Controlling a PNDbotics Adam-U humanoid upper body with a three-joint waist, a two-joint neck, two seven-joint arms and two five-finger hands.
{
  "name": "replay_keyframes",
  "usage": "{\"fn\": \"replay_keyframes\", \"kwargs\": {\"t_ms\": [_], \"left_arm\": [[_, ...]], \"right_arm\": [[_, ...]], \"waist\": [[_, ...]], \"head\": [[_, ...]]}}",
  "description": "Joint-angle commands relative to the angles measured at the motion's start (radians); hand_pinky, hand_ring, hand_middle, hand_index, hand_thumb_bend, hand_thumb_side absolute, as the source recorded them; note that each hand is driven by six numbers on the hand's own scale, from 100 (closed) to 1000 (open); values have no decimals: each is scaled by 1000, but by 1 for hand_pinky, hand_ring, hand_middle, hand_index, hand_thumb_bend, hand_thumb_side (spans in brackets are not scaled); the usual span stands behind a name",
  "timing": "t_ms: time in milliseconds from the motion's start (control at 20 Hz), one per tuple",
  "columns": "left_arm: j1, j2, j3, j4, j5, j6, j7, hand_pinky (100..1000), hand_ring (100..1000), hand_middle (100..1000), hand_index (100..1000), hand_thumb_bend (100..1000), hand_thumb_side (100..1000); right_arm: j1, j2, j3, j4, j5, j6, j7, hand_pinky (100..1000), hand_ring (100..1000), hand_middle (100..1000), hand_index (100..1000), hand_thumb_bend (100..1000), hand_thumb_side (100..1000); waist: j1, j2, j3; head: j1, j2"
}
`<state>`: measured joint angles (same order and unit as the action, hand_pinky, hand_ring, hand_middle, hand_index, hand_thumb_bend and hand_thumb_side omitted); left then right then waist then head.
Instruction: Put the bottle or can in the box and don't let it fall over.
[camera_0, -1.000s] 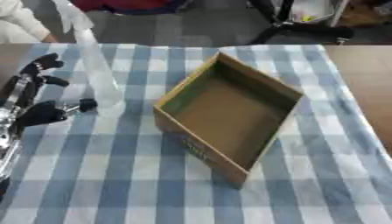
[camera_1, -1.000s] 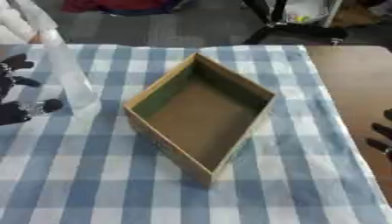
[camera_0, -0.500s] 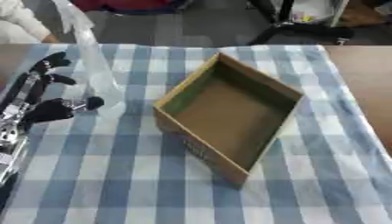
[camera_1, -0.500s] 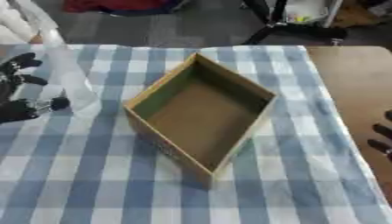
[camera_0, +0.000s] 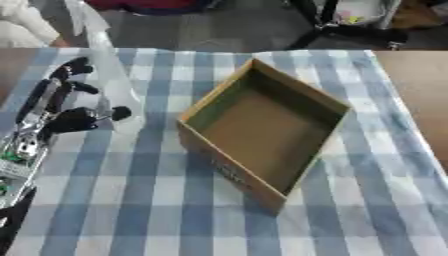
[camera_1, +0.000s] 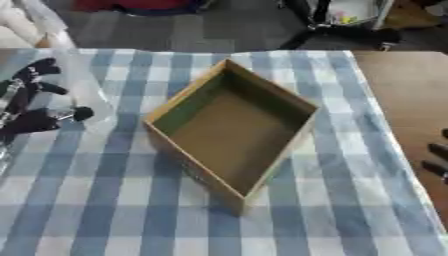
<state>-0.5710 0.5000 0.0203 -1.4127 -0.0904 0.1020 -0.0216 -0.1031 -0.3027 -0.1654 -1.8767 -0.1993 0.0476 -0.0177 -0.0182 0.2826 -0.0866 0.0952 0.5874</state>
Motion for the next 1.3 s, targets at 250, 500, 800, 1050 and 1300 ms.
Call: {"fn": "replay_keyframes", "kwargs": {"t_ms": [250,500,800,1050,1300], "left_arm": [[-43,13,-4,28,-12,0,-8,1000,672,827,943,1000,314],[-57,10,-7,44,-22,2,-8,1000,677,830,943,1000,324],[-74,2,-9,63,-40,10,-2,1000,679,831,943,1000,337],[-86,-5,-12,75,-49,14,-4,1000,680,831,943,1000,345],[-103,-12,-14,92,-59,22,1,1000,679,829,937,1000,340]], "right_arm": [[-7,-9,-1,-7,5,-1,5,823,910,1000,868,100,754],[-8,-8,0,-5,6,0,6,823,910,1000,868,100,758],[-10,-6,0,-4,8,0,8,824,910,1000,868,100,758],[-12,-5,1,-3,8,1,9,824,910,1000,868,100,760],[-15,-3,2,-3,9,1,11,824,910,1000,869,100,762]], "waist": [[0,-11,-2],[0,-9,-2],[-1,-5,-6],[0,-2,-8],[0,2,-10]], "head": [[5,-2],[4,-6],[7,-10],[8,-14],[9,-19]]}}
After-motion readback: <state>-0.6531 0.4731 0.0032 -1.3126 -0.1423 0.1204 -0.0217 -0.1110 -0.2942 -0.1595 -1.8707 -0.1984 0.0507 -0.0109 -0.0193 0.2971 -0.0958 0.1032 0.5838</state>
